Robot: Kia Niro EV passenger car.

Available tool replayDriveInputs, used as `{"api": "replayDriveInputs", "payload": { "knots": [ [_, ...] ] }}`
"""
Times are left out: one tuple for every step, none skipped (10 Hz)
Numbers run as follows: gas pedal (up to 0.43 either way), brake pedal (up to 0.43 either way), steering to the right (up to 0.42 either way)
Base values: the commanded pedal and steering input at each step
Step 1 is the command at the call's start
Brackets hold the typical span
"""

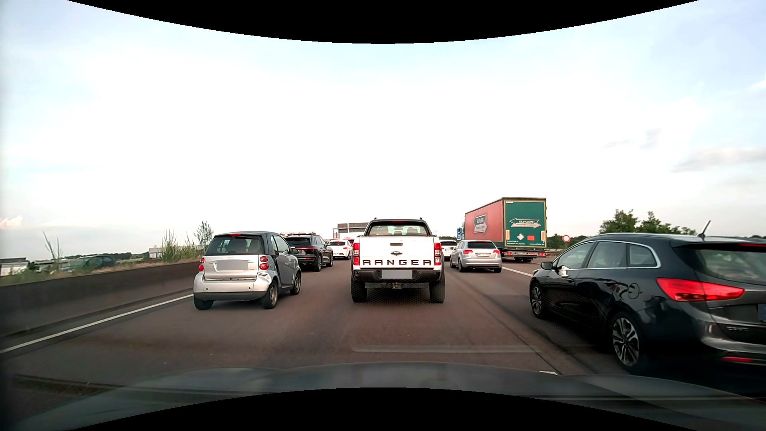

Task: Follow the waypoints while adhering to traffic rules and regulations

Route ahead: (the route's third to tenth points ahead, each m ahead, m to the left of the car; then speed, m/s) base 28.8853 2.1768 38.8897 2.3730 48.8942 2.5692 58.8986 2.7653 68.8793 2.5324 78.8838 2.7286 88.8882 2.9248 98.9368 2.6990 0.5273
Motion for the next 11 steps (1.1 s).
{"api": "replayDriveInputs", "payload": {
  "knots": [
    [0.079,0.000,-0.006],
    [0.087,0.000,-0.007],
    [0.098,0.000,-0.007],
    [0.110,0.000,-0.006],
    [0.110,0.000,-0.006],
    [0.110,0.000,-0.007],
    [0.110,0.000,-0.007],
    [0.110,0.000,-0.006],
    [0.110,0.000,-0.006],
    [0.110,0.000,-0.006],
    [0.110,0.000,-0.006]
  ]
}}
